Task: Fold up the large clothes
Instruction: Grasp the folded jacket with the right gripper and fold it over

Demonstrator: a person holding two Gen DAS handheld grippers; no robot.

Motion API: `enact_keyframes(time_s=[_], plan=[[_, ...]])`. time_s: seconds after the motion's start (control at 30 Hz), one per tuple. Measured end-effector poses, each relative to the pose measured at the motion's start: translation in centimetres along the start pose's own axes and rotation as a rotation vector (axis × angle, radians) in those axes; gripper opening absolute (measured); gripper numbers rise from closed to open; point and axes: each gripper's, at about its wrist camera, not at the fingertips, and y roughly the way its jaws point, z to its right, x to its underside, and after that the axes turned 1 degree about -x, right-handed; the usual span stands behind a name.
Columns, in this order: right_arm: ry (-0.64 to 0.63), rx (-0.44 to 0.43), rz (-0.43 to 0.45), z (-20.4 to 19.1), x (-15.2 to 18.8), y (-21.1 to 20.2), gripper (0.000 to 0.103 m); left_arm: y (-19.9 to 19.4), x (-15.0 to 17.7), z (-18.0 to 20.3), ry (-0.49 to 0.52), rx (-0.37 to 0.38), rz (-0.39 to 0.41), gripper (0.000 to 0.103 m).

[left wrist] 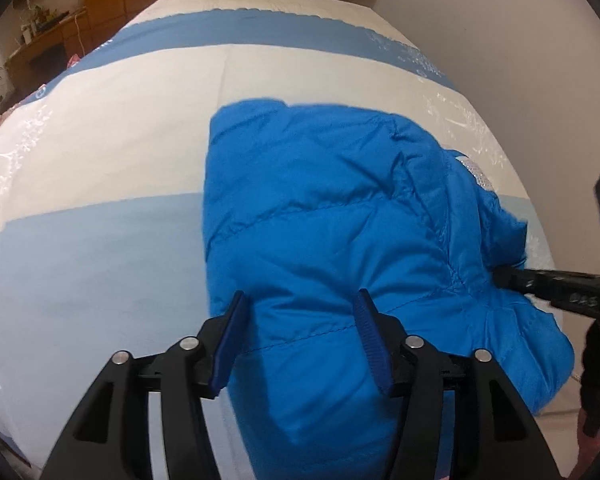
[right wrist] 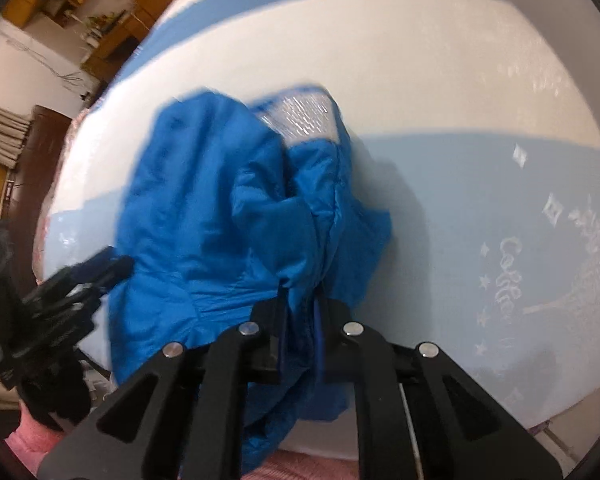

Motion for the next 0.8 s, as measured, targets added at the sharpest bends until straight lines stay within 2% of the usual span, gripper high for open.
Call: enact_keyframes(time_s=[0.13,0.23,0.33,0.4,0.5,0.57,0.63,0.7,0.8], plan=[[0.010,-0.024,-0.010,0.9,0.2,1.7,0.012,1.1,0.4,-0.2,-0.010,-0.006,0.000,0.059],[-0.027,0.001,-0.018,0.3,0.0,1.4,0.015,1.1,0.4,-0.4,-0.025,-0.016,-0.007,0.059],[-0.086,0.066,0.013,-1.7,-0.1,-1.7,0.028,-0.2,0.2,-1.4,-0.078,-0.002,-0.028,0.057],[-0.141,0.085,0.064,-3.1,0.1,-4.0,0.028,-1.6,0.4,-2.1,-0.095,-0.026,-0.013,0.057],[-0.236,0.010,0.098,-6.1,0.7,-6.6,0.028,-3.3,1.2,-2.7,-0.096,-0.060,0.009,0.057],[-0.303,-0.039,0.067,-8.8,1.2,-6.2,0.027,-4.0,1.9,-2.7,-0.100,-0.050,0.006,0.057],[-0.345,-0.064,0.023,-10.3,1.6,-4.8,0.021,-4.1,2.5,-2.4,-0.090,-0.044,0.003,0.057],[-0.352,-0.019,-0.014,-10.8,2.2,-3.2,0.018,-4.2,3.3,-1.6,-0.065,-0.047,0.002,0.057],[-0.328,0.002,-0.055,-9.5,3.0,-2.3,0.013,-3.7,3.8,-1.1,-0.055,-0.035,-0.015,0.057]])
